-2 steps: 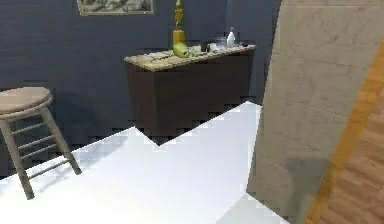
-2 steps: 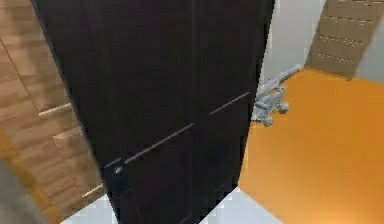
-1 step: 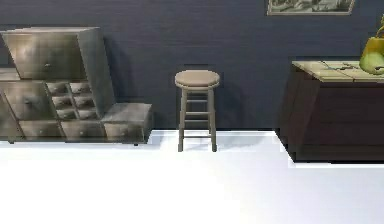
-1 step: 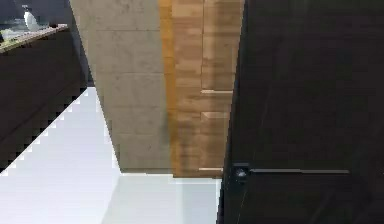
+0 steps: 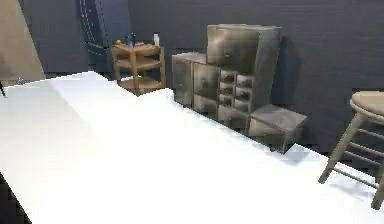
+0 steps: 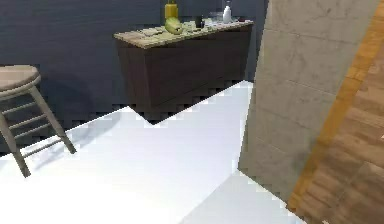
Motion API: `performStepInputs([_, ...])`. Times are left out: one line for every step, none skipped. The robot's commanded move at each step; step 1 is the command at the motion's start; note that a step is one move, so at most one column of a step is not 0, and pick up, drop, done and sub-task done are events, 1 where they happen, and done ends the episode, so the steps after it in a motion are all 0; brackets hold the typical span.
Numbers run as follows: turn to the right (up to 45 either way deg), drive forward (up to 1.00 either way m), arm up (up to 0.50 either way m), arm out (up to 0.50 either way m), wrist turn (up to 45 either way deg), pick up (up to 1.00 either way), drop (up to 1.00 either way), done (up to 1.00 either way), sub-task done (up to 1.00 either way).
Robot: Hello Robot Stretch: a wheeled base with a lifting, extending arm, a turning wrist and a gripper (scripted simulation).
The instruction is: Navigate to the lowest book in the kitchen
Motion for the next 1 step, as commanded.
performStepInputs([-42.0,0.0,0.0,0.0,0.0,0.0,0.0,0.0,0.0])
